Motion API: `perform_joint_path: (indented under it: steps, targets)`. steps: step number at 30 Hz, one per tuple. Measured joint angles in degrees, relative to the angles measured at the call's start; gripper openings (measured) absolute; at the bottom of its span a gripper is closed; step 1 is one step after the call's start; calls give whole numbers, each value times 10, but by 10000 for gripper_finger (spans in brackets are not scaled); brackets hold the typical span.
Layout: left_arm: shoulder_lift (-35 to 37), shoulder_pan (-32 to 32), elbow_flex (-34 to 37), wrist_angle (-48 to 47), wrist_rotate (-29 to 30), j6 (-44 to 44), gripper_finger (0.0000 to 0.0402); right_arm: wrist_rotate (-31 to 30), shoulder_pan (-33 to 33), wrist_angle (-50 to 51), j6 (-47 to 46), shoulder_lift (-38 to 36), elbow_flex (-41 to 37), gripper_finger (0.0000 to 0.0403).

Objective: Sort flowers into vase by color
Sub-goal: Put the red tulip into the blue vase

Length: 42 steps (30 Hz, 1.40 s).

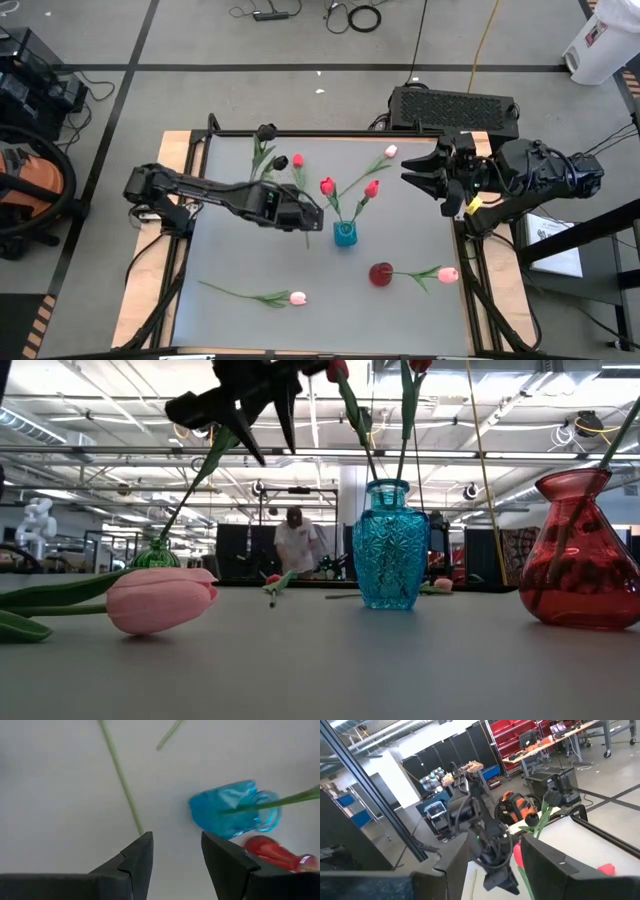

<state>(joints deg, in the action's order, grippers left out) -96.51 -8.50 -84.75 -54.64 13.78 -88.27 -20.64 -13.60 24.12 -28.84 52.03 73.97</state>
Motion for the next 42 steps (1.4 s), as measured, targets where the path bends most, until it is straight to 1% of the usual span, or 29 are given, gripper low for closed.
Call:
perform_joint_path:
  steps: [4, 8, 10, 14, 16, 22, 29, 42]
  targets:
    - [-25, -14, 0, 1, 1, -47, 173, 3, 0, 23, 0, 0, 0, 171]
    - [-47, -25, 0, -4, 1, -88, 173, 23, 0, 30, 3, 0, 0, 171]
    - [-57, -29, 0, -19, 0, -103, 173, 31, 0, 29, 13, -2, 0, 171]
    - [-75, -33, 0, -66, -17, -104, 173, 29, 0, 27, 28, -9, 0, 171]
    - [-80, -32, 0, -80, -22, -90, 173, 28, 0, 27, 31, -13, 0, 171]
    - [-106, -6, 0, -55, -38, -34, 173, 27, 0, 27, 18, -18, 0, 171]
    - [-153, 25, 0, -14, -98, 45, 173, 27, 0, 27, -2, -18, 0, 171]
    - [-178, 28, 0, 22, -101, 50, 173, 13, 1, 28, -1, -18, 0, 171]
